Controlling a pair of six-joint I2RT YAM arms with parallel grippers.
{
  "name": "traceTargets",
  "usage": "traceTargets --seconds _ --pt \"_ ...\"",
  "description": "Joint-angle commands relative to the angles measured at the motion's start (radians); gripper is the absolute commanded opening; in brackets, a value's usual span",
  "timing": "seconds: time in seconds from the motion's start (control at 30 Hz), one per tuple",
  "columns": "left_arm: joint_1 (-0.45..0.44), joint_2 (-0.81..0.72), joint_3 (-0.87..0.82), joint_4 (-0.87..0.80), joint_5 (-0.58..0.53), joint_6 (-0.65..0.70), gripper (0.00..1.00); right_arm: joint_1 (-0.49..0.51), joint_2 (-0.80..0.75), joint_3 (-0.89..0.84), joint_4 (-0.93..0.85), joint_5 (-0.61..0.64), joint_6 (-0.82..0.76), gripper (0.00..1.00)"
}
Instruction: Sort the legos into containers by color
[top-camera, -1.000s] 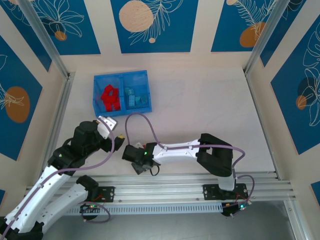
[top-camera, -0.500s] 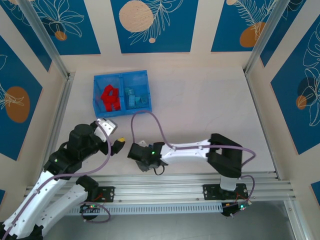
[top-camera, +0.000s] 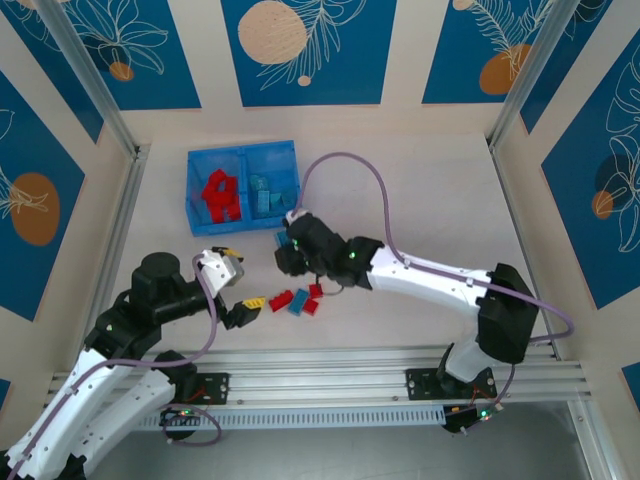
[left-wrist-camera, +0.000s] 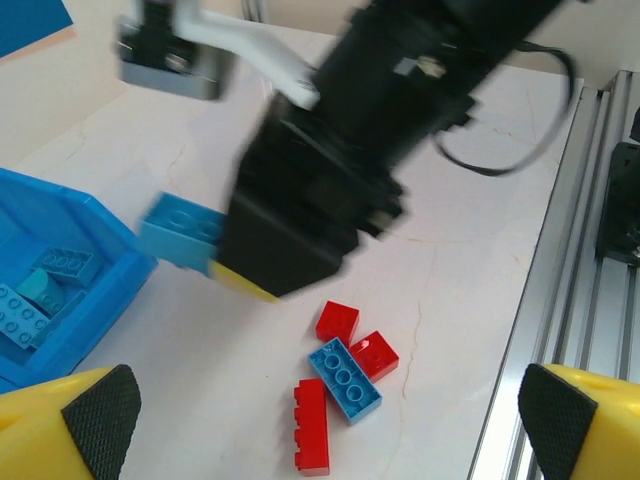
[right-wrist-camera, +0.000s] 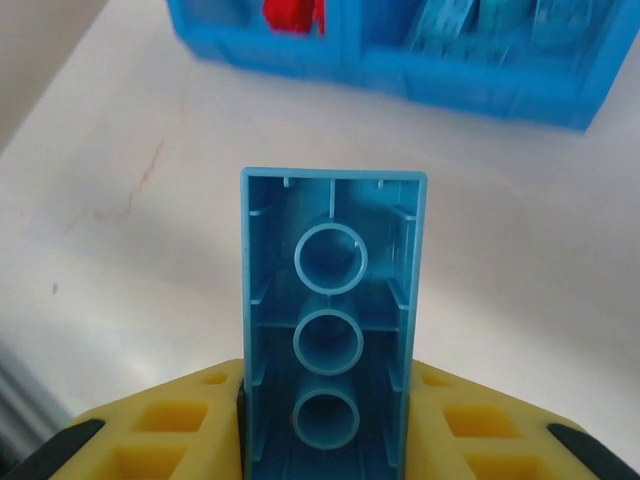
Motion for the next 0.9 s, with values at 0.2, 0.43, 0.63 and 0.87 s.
traceTargets --seconds 0.2,0.43,0.63,0.87 --pt "0.000 0.063 -0.004 -0.043 -0.346 -0.031 1.00 -0.231 0.356 0.410 0.033 -0.097 -0.086 0.36" --pt "0.004 0.061 -0.012 -0.038 -0.336 -0.024 1.00 -0.294 0.762 0.979 -0.218 -0.099 -0.080 0.36" --pt "0.005 0.048 -0.017 -0.041 -0.356 -0.023 1.00 -0.316 1.041 1.441 -0.425 -0.149 -0.049 0.41" --pt "0.006 0.060 -0.019 -0.037 -0.350 -0.024 1.00 -0.331 0.944 1.378 -0.391 -0.230 -0.046 0.57"
